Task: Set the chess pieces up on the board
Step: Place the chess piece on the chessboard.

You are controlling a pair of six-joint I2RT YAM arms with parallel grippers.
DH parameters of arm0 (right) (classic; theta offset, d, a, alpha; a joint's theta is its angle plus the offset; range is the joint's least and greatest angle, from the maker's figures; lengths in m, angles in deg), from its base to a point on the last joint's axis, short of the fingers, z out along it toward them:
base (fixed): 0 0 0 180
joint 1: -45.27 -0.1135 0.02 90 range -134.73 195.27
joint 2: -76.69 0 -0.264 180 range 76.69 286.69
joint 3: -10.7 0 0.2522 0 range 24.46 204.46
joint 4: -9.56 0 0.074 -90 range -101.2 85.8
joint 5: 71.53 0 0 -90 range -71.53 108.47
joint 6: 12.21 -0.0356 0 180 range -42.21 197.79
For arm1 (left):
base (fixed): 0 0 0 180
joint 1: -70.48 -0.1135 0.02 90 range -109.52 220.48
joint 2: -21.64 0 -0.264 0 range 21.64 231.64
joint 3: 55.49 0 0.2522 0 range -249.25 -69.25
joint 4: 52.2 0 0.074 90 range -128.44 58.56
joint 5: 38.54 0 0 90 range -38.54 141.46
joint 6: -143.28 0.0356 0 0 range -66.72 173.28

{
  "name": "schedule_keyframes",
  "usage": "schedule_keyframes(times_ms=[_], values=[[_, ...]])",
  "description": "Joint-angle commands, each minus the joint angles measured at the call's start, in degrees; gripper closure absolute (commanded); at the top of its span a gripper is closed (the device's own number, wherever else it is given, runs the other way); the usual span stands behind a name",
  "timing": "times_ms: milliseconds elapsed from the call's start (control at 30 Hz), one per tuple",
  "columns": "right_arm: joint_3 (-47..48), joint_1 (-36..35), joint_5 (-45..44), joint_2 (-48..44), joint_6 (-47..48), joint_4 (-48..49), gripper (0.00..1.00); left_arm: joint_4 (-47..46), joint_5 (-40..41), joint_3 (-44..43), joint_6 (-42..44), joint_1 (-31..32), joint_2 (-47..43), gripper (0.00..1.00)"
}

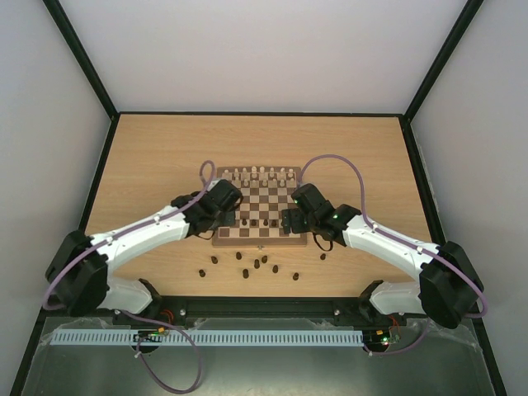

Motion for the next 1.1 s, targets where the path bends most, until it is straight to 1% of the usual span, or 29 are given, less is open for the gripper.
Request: schedule_keyframes(times_ms=[0,167,500,1067], values=[[-0.7,-0.1,-2.2,0.0,-0.2,-0.8,0.06,0.0,-0.2,-1.3,1.3,1.2,4.5,0.91],[-0.6,-0.1,-2.6,0.4,-0.2,-0.9,0.06,-2.0,-1.0,-1.9,2.0,1.5,7.8,0.91],[-0.5,-0.1,-2.2,0.6,-0.1,-0.8,0.06,-5.1,-1.6,-2.2,2.0,2.2,10.7,0.90],[-0.6,-0.1,-1.8,0.4,0.0,-0.8,0.06,-5.9,-1.8,-3.5,2.1,2.6,13.9,0.87]])
